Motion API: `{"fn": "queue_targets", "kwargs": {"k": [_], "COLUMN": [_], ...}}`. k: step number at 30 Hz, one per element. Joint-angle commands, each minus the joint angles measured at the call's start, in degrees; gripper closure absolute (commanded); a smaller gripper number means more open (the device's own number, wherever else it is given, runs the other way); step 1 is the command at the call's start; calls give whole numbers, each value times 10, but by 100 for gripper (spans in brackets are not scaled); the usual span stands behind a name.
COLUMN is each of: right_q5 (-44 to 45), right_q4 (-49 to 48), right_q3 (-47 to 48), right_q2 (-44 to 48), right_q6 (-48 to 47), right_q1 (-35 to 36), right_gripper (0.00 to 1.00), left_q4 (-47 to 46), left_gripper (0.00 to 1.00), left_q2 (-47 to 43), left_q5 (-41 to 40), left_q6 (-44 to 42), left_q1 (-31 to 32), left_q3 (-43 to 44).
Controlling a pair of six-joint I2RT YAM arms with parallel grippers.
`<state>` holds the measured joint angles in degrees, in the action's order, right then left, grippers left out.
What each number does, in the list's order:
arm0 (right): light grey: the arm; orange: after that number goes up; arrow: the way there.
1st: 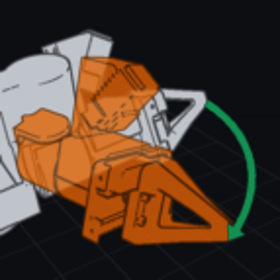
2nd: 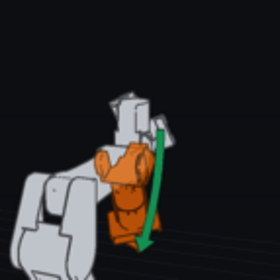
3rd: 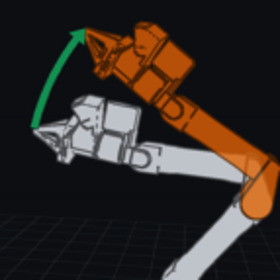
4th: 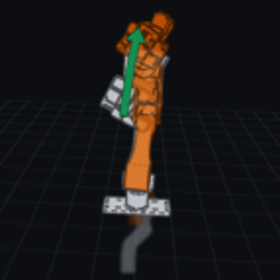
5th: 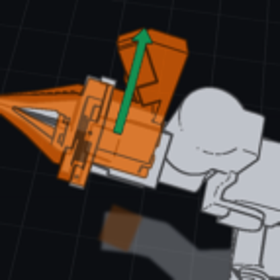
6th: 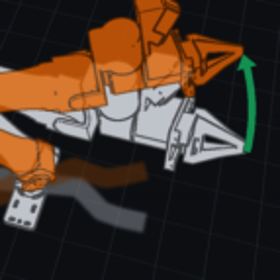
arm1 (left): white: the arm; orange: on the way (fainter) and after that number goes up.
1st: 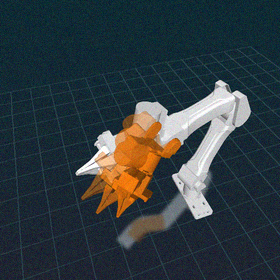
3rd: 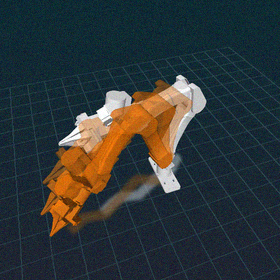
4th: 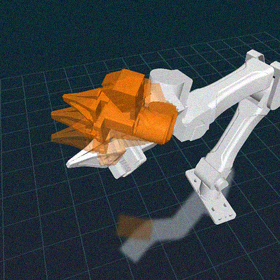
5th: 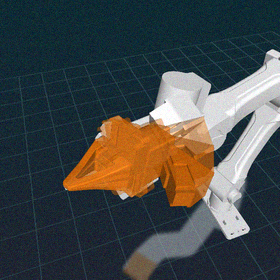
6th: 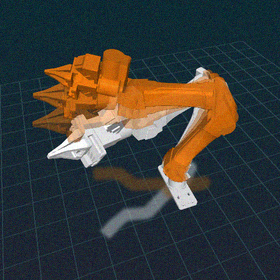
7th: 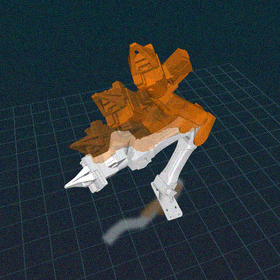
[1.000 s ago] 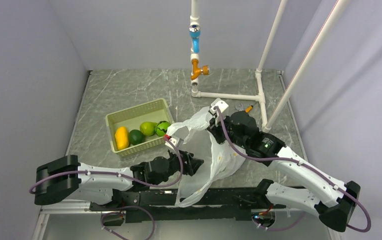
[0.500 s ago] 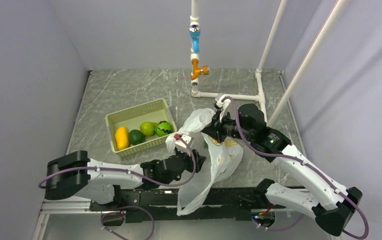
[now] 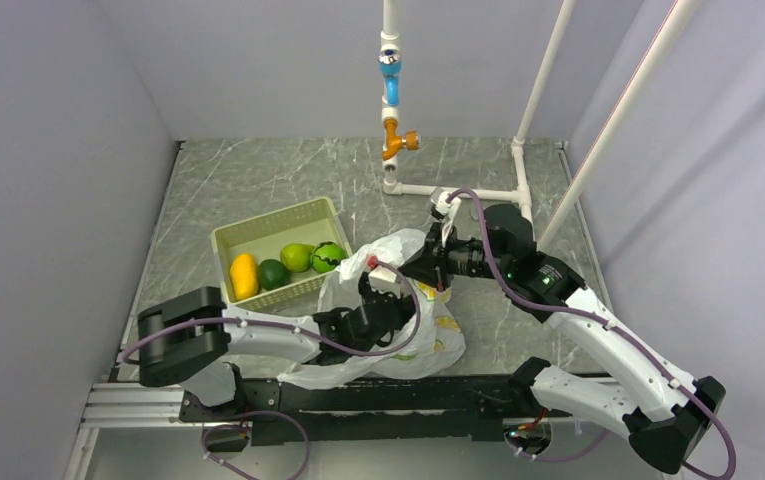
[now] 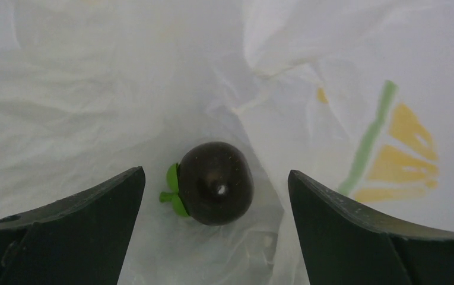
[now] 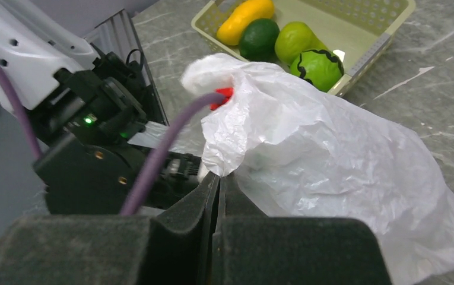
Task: Take the fake fruits out of the plastic bag
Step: Take out the fake fruit from the plastic bag.
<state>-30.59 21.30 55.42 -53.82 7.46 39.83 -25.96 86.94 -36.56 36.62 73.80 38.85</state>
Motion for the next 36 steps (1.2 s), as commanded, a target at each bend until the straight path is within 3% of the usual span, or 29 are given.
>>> {"fn": "queue_targets", "kwargs": {"k": [1, 9, 18, 24, 31, 36], "right_q5": [-32, -22, 25, 107, 182, 268], "right_q4": [-23, -15, 15, 49, 75, 74], "right_q3": [-3, -23, -40, -59, -64, -71], "right_q2": [1, 21, 49, 68, 81, 101], "right_q6": [8, 8, -7, -12, 5, 33], "right_q1": [0, -5, -6, -5, -5, -5], "right_gripper": [100, 100, 100, 100, 100, 100], "left_q4": [24, 37, -44, -12, 153, 220], "left_gripper": [1, 2, 50, 68, 72, 74], "left_q2": [53, 158, 158, 46, -138, -244], "left_q5": [-10, 17, 128, 167, 244, 276], "left_q6": [13, 32, -18, -33, -51, -39], "left_q1": [-7, -19, -52, -52, -52, -52], "left_q3": [37, 75, 65, 27, 36, 17]}}
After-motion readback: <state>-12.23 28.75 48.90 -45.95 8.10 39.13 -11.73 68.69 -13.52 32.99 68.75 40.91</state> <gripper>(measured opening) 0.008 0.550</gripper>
